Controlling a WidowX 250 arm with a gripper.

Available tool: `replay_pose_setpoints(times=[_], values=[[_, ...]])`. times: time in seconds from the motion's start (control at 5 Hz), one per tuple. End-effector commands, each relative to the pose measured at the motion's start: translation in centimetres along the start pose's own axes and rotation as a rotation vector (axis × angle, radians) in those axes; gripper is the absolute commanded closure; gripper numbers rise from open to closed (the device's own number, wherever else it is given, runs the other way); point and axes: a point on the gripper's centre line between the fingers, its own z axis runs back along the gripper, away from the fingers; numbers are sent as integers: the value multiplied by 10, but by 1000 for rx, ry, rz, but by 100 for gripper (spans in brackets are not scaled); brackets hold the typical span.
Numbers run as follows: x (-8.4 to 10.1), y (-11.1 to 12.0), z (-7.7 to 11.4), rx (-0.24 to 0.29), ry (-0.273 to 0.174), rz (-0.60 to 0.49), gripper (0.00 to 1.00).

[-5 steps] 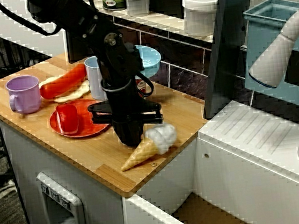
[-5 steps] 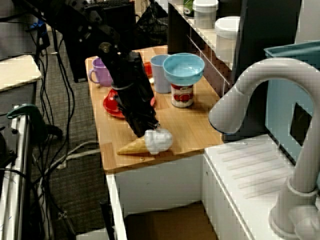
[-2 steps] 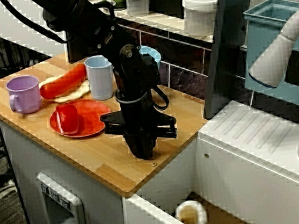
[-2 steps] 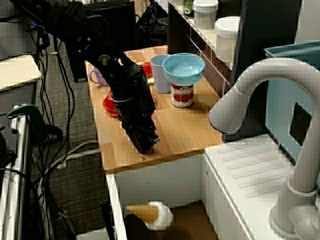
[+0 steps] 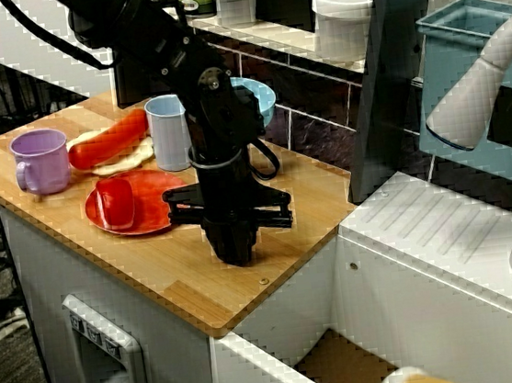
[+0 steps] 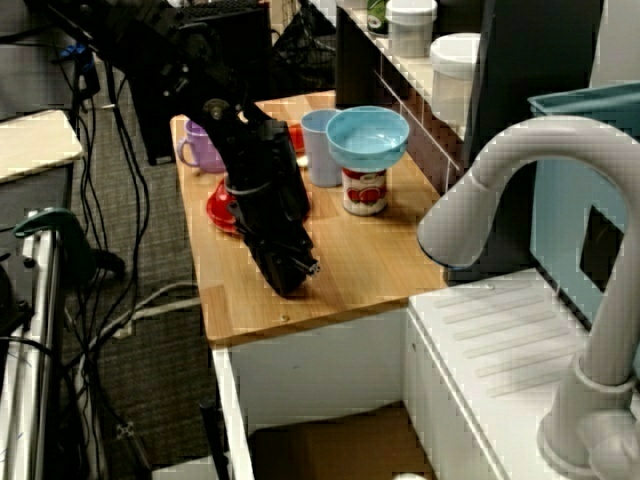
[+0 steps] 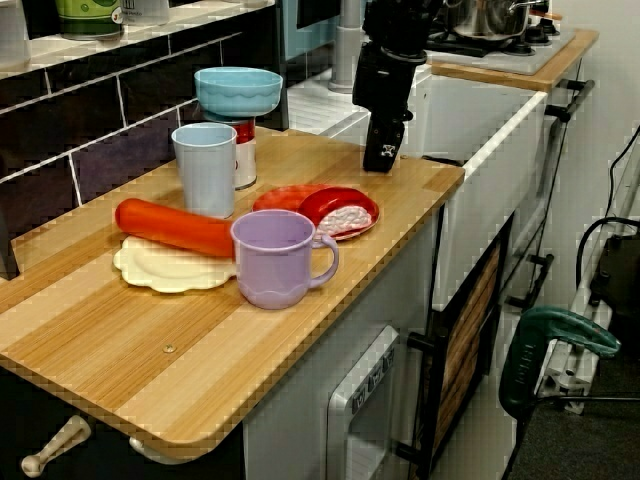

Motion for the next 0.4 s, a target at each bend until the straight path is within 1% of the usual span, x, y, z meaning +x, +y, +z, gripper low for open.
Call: replay_pose_setpoints(times=[0.0,0.2], values=[[28,23,24,-31,-57,17,0],[33,33,31,-38,-58,2,0]])
